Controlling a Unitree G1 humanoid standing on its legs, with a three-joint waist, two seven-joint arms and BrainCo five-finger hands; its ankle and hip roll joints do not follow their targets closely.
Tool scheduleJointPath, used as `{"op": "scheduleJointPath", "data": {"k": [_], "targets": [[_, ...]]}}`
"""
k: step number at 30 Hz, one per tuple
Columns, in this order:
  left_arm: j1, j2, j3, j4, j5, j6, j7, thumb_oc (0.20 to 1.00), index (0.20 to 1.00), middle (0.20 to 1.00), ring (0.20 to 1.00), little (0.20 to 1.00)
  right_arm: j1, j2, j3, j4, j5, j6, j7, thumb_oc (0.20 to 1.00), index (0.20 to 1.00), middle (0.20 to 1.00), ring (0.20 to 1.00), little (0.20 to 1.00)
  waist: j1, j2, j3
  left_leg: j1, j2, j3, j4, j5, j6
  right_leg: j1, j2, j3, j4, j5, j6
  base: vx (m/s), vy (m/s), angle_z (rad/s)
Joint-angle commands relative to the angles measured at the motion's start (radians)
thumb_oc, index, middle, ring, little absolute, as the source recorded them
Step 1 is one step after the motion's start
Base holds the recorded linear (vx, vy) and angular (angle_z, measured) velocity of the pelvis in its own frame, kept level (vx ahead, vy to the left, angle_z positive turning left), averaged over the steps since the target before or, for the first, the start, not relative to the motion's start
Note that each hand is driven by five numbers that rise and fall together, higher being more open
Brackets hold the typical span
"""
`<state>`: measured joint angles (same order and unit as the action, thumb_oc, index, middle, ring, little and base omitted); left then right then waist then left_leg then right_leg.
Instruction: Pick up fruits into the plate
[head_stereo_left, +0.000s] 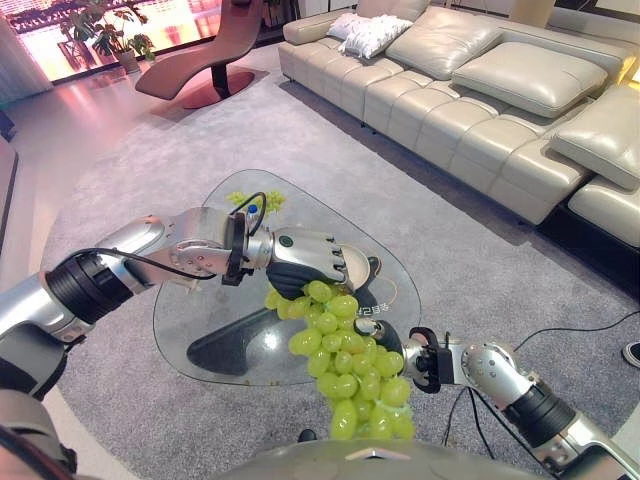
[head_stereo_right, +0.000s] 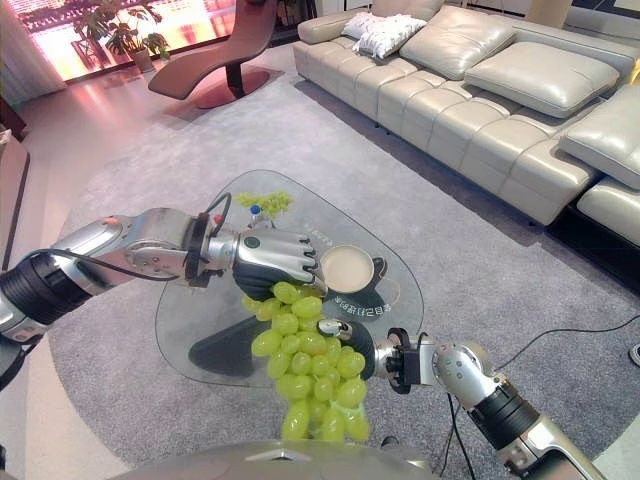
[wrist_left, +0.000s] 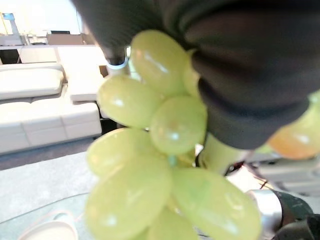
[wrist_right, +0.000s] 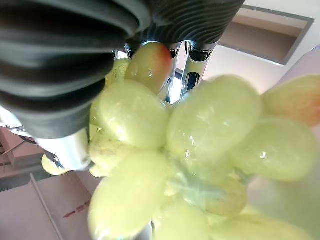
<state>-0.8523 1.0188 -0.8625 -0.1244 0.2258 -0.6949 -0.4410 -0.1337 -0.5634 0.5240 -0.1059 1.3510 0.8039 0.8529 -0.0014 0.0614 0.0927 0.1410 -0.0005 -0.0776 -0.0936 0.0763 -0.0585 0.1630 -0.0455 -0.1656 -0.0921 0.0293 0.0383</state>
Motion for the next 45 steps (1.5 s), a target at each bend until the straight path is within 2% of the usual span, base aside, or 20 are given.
{"op": "scheduleJointPath", "data": {"k": [1,21,22,23,24,25,31,32,37,41,45], "targets": [[-0.054,-0.029,0.023,0.086,-0.037,0.01,0.012,0.2,0.2,0.2,0.2,0.2,-0.055,0.065,-0.019,-0.091,0.036,-0.038,0.058,0.2,0.2,0.2,0.2,0.2,0.017,-0.039,0.006,0.058,-0.032,0.069,0.018,-0.157,0.019,0.017,-0.024,0.018,0.016,-0.043,0.075,0.0,0.0,0.0],[-0.042,-0.03,0.025,0.087,-0.03,0.015,0.017,0.2,0.2,0.2,0.2,0.2,-0.042,0.066,-0.019,-0.083,0.045,-0.047,0.043,0.2,0.2,0.2,0.2,0.2,0.017,-0.038,0.006,0.061,-0.032,0.069,0.017,-0.158,0.018,0.02,-0.025,0.017,0.017,-0.044,0.075,0.0,0.0,0.0],[-0.037,-0.032,0.028,0.09,-0.028,0.022,0.017,0.253,0.253,0.253,0.253,0.253,-0.039,0.068,-0.019,-0.08,0.045,-0.052,0.042,0.2,0.2,0.2,0.2,0.2,0.017,-0.038,0.007,0.061,-0.032,0.068,0.018,-0.158,0.018,0.02,-0.025,0.016,0.017,-0.044,0.075,0.0,0.0,0.0],[-0.036,-0.032,0.029,0.09,-0.028,0.026,0.017,0.373,0.373,0.373,0.373,0.373,-0.038,0.068,-0.02,-0.079,0.046,-0.054,0.041,0.2,0.2,0.2,0.2,0.2,0.018,-0.038,0.007,0.061,-0.032,0.068,0.018,-0.158,0.018,0.019,-0.025,0.016,0.017,-0.044,0.075,0.0,0.0,0.0],[-0.031,-0.034,0.033,0.092,-0.036,0.042,0.016,0.771,0.771,0.771,0.771,0.771,-0.037,0.071,-0.022,-0.077,0.049,-0.056,0.036,0.2,0.2,0.2,0.2,0.2,0.018,-0.038,0.006,0.061,-0.032,0.067,0.018,-0.158,0.018,0.02,-0.025,0.016,0.017,-0.045,0.075,0.0,0.0,0.0],[-0.024,-0.037,0.041,0.098,-0.044,0.05,0.014,1.0,1.0,1.0,1.0,1.0,-0.035,0.074,-0.024,-0.075,0.051,-0.059,0.032,0.2,0.2,0.2,0.2,0.2,0.019,-0.038,0.006,0.061,-0.031,0.067,0.018,-0.158,0.019,0.02,-0.025,0.016,0.017,-0.045,0.075,0.0,0.0,0.0],[0.065,-0.058,0.118,0.144,-0.064,0.108,0.033,1.0,1.0,1.0,1.0,1.0,-0.007,0.092,-0.059,-0.051,0.064,-0.096,0.008,0.2,0.2,0.2,0.2,0.2,0.022,-0.039,0.007,0.062,-0.03,0.067,0.018,-0.158,0.019,0.022,-0.025,0.017,0.017,-0.046,0.074,0.0,0.0,0.0],[0.119,-0.056,0.169,0.167,-0.067,0.102,0.04,1.0,1.0,1.0,1.0,1.0,0.017,0.096,-0.089,-0.036,0.055,-0.107,0.018,0.2,0.2,0.2,0.2,0.2,0.025,-0.039,0.009,0.062,-0.03,0.066,0.019,-0.158,0.02,0.022,-0.025,0.016,0.017,-0.046,0.074,0.0,0.0,0.0],[0.237,-0.061,0.261,0.205,-0.061,0.116,0.069,1.0,1.0,1.0,1.0,1.0,0.062,0.099,-0.135,-0.001,0.033,-0.149,0.035,0.2,0.2,0.2,0.2,0.2,0.028,-0.039,0.01,0.062,-0.028,0.066,0.018,-0.157,0.021,0.021,-0.025,0.013,0.017,-0.045,0.073,0.0,0.0,0.0],[0.356,-0.076,0.372,0.266,-0.099,0.128,0.101,1.0,1.0,1.0,1.0,1.0,0.106,0.108,-0.188,0.056,0.002,-0.204,0.051,0.2,0.2,0.2,0.2,0.2,0.033,-0.044,0.015,0.063,-0.027,0.063,0.02,-0.156,0.021,0.023,-0.026,0.01,0.016,-0.046,0.071,0.01,0.003,0.0],[0.479,-0.114,0.48,0.318,-0.12,0.15,0.156,1.0,1.0,1.0,1.0,1.0,0.151,0.115,-0.243,0.132,-0.09,-0.314,0.047,0.2,0.2,0.2,0.2,0.2,0.038,-0.051,0.023,0.064,-0.024,0.062,0.022,-0.155,0.02,0.026,-0.028,0.002,0.017,-0.047,0.069,0.03,0.003,0.01]]}}
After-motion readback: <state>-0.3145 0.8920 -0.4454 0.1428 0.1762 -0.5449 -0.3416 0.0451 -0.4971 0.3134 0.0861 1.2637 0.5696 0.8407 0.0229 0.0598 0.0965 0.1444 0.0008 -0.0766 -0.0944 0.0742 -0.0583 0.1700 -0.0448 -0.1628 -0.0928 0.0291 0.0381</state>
